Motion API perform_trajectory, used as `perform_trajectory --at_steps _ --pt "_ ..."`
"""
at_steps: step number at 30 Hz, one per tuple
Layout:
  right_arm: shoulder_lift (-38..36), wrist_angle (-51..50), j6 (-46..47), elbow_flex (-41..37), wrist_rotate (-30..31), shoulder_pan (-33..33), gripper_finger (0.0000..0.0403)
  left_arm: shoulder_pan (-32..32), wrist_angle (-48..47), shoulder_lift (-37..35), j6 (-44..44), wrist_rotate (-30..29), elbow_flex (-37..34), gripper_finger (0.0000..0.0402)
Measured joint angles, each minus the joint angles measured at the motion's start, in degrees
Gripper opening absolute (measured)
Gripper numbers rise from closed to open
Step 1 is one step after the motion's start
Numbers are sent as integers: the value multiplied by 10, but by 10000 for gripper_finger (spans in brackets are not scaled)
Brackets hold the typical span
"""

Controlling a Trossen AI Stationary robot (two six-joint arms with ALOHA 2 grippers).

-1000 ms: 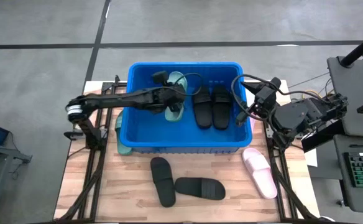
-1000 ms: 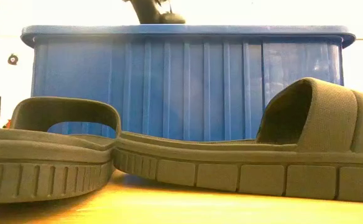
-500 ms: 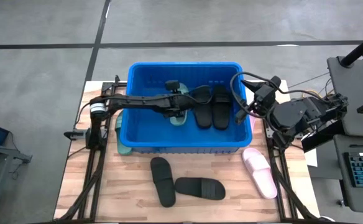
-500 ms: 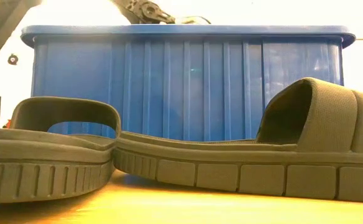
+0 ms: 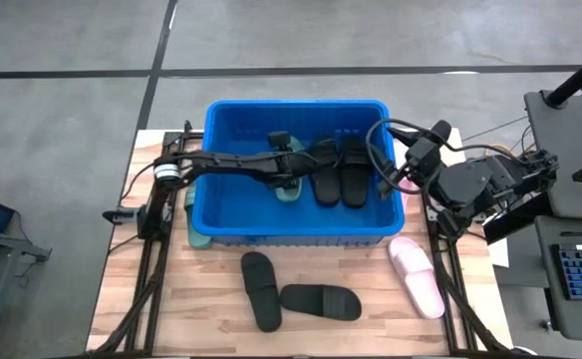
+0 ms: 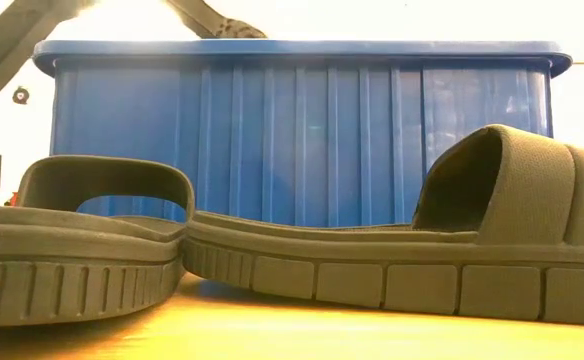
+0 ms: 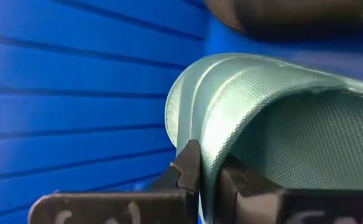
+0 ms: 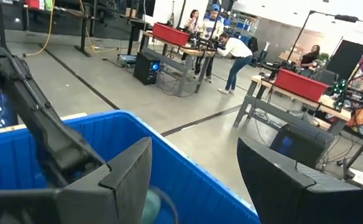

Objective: Pick and place slides into bin
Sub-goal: Put the bottom green slide into the blue container

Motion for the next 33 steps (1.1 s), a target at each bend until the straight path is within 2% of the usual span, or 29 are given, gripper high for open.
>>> perform_trajectory --at_steps 8,16,33 --pt "-3 0 -7 0 0 0 226 2 3 55 -1 0 38 0" --pt "-11 1 -1 0 0 0 226 17 7 74 0 4 56 0" --pt "-11 1 -2 3 0 0 226 31 63 74 -2 83 64 0"
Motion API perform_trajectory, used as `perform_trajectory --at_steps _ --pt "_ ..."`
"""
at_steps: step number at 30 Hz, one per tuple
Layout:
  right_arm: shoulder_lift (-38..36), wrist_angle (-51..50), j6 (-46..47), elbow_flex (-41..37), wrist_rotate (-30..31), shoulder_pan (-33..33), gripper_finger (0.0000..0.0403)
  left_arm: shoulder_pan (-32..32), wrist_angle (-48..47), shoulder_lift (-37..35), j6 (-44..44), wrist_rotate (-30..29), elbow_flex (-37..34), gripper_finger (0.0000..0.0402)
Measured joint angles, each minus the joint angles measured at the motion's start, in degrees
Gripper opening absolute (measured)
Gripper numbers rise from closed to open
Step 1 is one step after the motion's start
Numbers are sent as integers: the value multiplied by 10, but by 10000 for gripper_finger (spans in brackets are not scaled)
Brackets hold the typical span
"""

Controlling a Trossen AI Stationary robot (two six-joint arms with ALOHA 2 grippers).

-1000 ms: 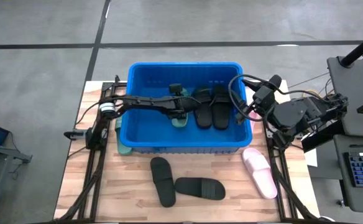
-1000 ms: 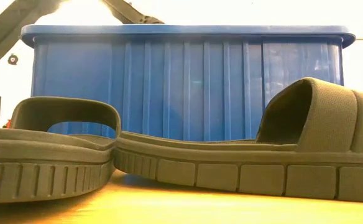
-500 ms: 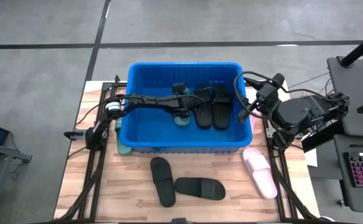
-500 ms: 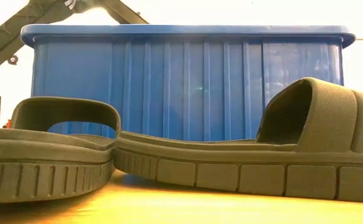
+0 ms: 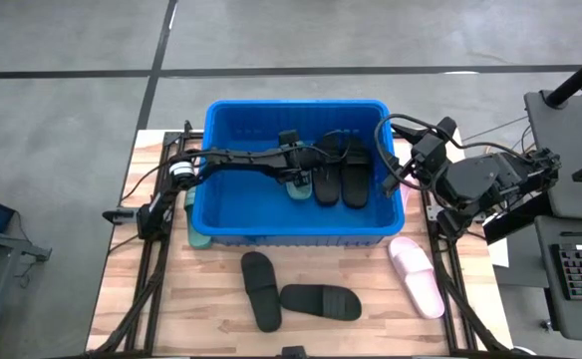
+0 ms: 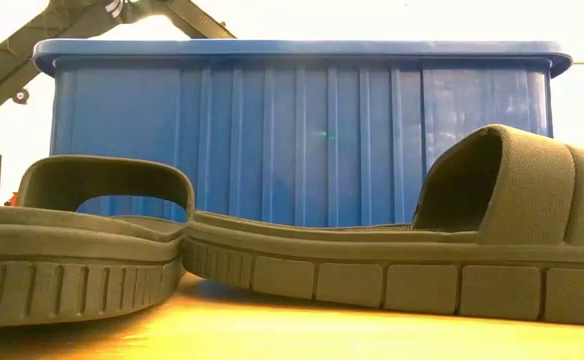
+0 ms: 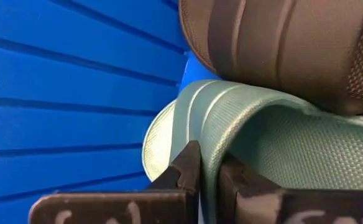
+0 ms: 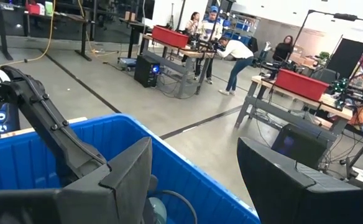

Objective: Pick and place slides into bin
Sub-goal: Put the bottom green slide into the blue container, then put the green slide into the blue container

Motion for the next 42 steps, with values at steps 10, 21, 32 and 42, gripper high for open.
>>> perform_trajectory --at_steps 10,21,32,42 --pt "0 0 10 0 0 0 226 14 7 1 4 34 -7 81" --pt "0 0 10 0 0 0 226 17 -49 -12 8 99 -2 213" --pt "0 1 14 0 0 0 226 18 -66 -79 50 181 -4 261" --pt "0 1 10 0 2 0 226 1 -119 -216 51 191 -9 261"
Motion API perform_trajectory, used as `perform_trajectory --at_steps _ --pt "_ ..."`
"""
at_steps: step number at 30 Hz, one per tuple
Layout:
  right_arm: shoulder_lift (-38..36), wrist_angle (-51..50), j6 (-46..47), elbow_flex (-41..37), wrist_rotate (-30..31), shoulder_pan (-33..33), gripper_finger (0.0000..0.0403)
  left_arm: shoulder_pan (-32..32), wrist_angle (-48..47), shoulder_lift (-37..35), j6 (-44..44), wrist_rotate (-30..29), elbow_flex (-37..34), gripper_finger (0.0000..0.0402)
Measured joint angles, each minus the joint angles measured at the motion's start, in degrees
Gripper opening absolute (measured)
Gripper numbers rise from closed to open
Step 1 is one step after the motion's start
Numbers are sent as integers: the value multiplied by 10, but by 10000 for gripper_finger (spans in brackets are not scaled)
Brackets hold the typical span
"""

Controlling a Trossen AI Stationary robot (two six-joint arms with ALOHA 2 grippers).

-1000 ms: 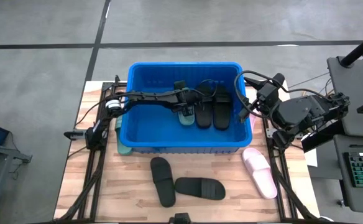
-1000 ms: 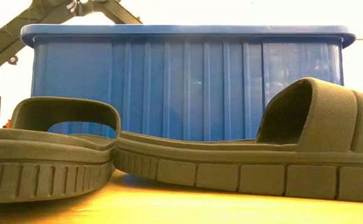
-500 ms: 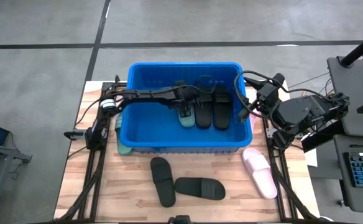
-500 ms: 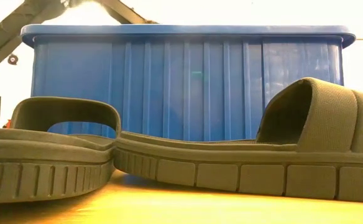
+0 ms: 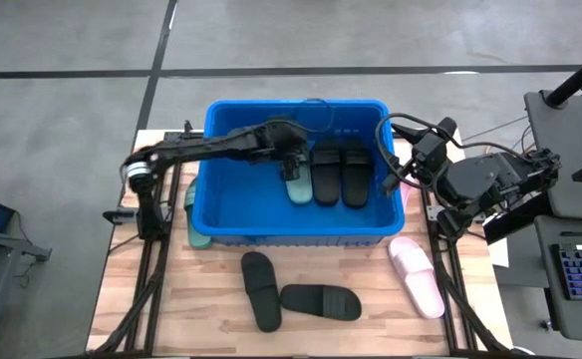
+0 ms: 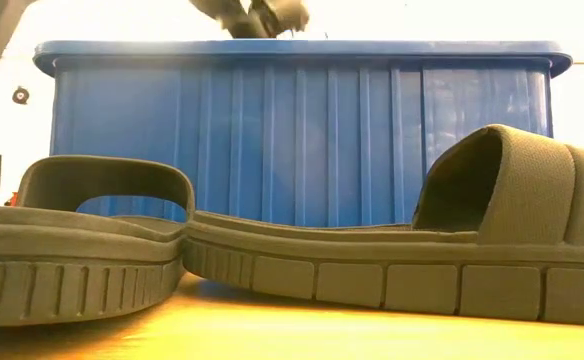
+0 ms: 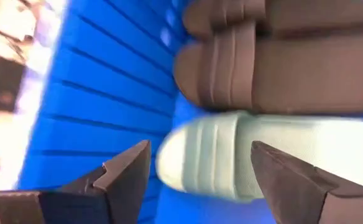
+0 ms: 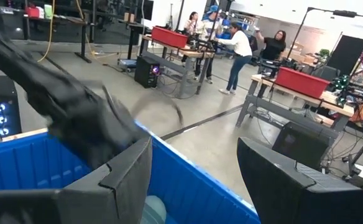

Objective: Pick and place slides into bin
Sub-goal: Put the green slide into the blue container

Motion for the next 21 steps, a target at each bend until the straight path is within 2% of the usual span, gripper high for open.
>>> perform_trajectory --at_steps 4,11,14,21 --pt "0 0 -14 0 14 0 226 -13 -24 -85 -4 14 -2 261" --pt "-3 0 -30 0 15 0 226 -36 -98 -212 -51 89 -9 261" --pt "-3 0 -30 0 20 0 226 -45 -173 -250 -84 109 -10 261" --pt "-4 -2 -30 0 28 0 226 -66 -391 -300 -192 106 -13 260"
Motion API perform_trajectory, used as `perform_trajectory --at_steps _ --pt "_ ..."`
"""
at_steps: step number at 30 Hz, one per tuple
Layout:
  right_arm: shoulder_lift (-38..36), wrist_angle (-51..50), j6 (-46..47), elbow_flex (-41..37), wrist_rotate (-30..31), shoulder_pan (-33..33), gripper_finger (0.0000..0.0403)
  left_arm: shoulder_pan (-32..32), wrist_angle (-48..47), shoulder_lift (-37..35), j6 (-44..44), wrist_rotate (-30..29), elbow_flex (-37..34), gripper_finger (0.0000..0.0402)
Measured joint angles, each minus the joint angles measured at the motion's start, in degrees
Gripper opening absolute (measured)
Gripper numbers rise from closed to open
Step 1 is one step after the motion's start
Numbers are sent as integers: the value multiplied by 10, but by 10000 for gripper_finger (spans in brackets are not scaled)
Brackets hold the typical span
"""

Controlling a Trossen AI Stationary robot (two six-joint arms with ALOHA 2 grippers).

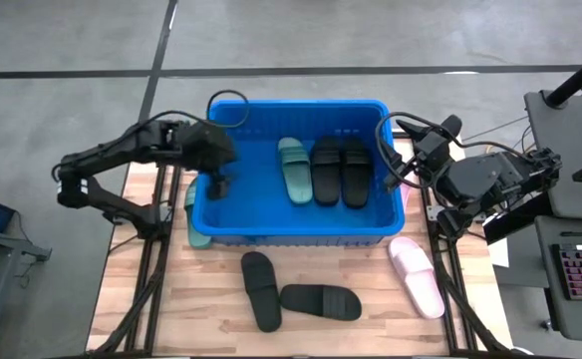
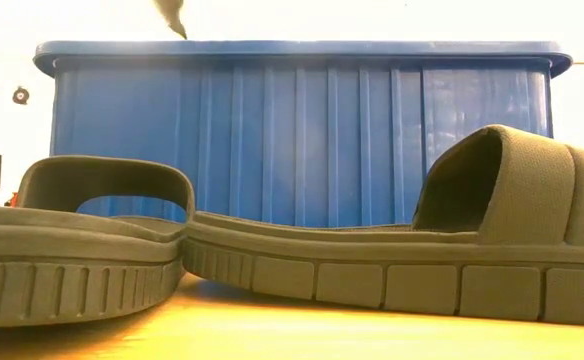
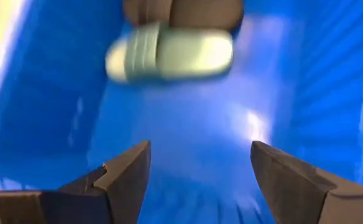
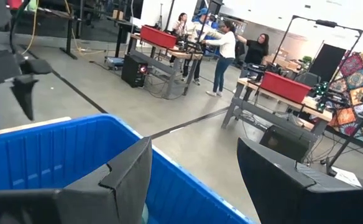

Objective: Pick and place slides into bin
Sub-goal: Put the green slide into the blue container

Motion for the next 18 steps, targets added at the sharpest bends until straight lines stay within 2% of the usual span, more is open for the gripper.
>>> perform_trajectory --at_steps 3,6,11,15,18 --pt "0 0 0 0 0 0 226 -9 -75 -8 -52 -11 -3 260" --pt "0 -1 0 0 0 0 226 -24 -118 -20 -86 -55 -4 260" --pt "0 -1 3 0 0 0 226 -61 -116 -67 -111 -132 -19 260" --pt "0 -1 5 0 0 0 226 -68 -117 -129 -167 -155 -80 260" --pt "0 -1 5 -2 0 0 226 -71 -117 -172 -208 -130 -145 260"
